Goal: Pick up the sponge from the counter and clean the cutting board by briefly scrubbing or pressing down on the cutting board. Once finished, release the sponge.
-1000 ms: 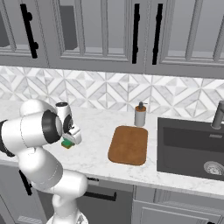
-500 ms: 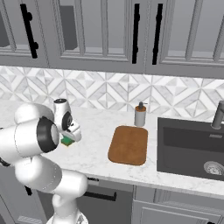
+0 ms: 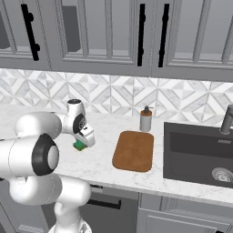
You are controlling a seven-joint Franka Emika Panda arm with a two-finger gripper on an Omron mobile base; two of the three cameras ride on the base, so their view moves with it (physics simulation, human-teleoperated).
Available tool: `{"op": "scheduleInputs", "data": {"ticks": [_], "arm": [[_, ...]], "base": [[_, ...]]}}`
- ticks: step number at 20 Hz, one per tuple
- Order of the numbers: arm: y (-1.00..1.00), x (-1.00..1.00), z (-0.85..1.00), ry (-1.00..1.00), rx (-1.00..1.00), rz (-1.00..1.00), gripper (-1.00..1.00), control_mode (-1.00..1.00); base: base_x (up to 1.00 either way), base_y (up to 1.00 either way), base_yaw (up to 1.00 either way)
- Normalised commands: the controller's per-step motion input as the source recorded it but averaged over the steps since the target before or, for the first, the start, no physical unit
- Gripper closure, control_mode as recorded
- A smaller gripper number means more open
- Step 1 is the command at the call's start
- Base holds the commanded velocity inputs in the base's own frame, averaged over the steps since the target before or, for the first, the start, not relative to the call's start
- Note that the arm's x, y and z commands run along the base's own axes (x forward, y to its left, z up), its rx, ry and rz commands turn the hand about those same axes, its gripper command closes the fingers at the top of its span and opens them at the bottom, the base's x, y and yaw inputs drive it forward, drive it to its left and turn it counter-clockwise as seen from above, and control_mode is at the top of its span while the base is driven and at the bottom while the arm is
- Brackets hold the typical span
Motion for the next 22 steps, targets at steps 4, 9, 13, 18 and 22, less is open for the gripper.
{"op": "scheduleInputs", "data": {"ticks": [4, 9, 13, 18, 22], "arm": [[-0.89, 0.02, 0.11, 0.05, 0.0, -0.14, 1.0, -1.0], [-0.85, 0.1, 0.04, 0.0, 0.0, -0.11, 1.0, -1.0], [-0.84, 0.09, 0.0, 0.0, 0.0, -0.1, 1.0, -1.0], [-0.67, 0.12, 0.0, 0.0, 0.0, -0.04, 1.0, -1.0], [-0.36, 0.04, 0.0, 0.0, 0.0, 0.0, 1.0, -1.0]], "base": [[0.0, 0.0, 0.0], [0.0, 0.0, 0.0], [0.0, 0.0, 0.0], [0.0, 0.0, 0.0], [0.0, 0.0, 0.0]]}}
